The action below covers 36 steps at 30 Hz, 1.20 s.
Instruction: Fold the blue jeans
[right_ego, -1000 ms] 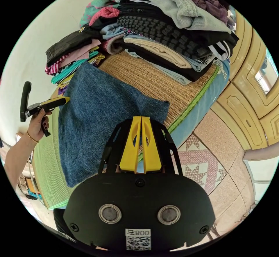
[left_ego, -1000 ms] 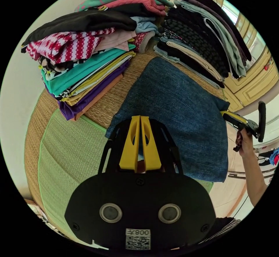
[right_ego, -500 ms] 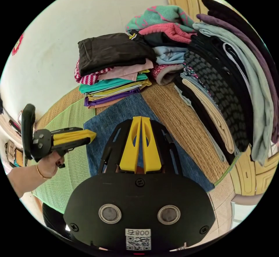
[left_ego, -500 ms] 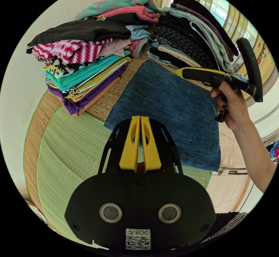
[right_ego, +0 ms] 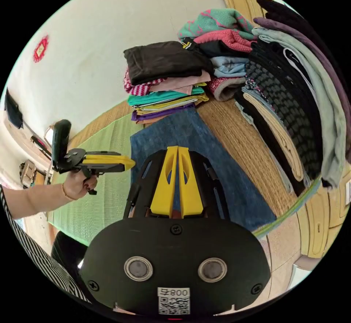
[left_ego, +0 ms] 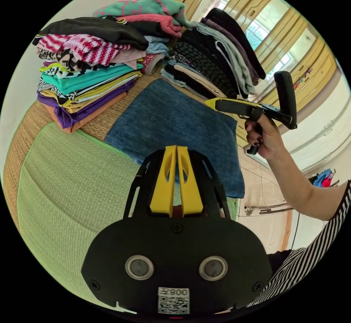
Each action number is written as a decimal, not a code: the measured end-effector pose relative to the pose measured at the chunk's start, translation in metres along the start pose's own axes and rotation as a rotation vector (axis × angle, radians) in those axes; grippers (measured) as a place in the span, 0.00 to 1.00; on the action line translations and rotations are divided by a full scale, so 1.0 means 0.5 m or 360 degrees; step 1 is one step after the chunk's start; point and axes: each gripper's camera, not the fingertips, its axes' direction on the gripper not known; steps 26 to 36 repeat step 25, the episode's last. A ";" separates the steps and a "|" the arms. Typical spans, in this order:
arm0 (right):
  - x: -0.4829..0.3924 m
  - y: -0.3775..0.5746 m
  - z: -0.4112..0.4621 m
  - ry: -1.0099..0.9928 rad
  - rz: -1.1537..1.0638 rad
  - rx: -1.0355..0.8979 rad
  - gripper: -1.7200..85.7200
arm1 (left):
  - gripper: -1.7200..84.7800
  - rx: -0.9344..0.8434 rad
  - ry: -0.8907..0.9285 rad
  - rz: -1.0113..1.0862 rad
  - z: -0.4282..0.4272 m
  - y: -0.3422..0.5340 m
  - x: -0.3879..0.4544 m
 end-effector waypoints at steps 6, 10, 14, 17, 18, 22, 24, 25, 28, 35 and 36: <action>-0.038 0.181 -0.001 0.0168 0.0022 -0.0225 0.02 | 0.02 -0.0266 -0.0158 0.0175 0.036 0.029 0.058; -0.069 0.208 0.018 0.0303 0.0030 -0.0222 0.02 | 0.02 -0.0330 -0.0202 0.0203 0.015 0.022 0.066; -0.074 0.234 -0.006 0.0257 0.0050 -0.0203 0.02 | 0.02 -0.0325 -0.0117 0.0157 -0.047 0.018 0.066; -0.068 0.247 -0.033 0.0164 0.0094 -0.0199 0.02 | 0.02 -0.0215 -0.0021 0.0144 -0.120 0.040 0.080; -0.068 0.251 -0.041 0.0157 0.0103 -0.0187 0.03 | 0.02 -0.0192 -0.0006 0.0138 -0.136 0.049 0.084; -0.075 0.255 -0.145 0.0364 0.0086 0.0087 0.04 | 0.02 -0.0152 0.0044 0.0077 -0.239 0.144 0.107; -0.067 0.231 -0.208 0.0554 0.0086 0.0286 0.07 | 0.02 -0.0193 0.0086 0.0007 -0.276 0.192 0.110; -0.056 0.204 -0.251 0.0650 0.0083 0.0403 0.09 | 0.02 -0.0220 0.0098 -0.0046 -0.301 0.222 0.111; -0.056 0.204 -0.251 0.0650 0.0083 0.0403 0.09 | 0.02 -0.0220 0.0098 -0.0046 -0.301 0.222 0.111; -0.056 0.204 -0.251 0.0650 0.0083 0.0403 0.09 | 0.02 -0.0220 0.0098 -0.0046 -0.301 0.222 0.111; -0.056 0.204 -0.251 0.0650 0.0083 0.0403 0.09 | 0.02 -0.0220 0.0098 -0.0046 -0.301 0.222 0.111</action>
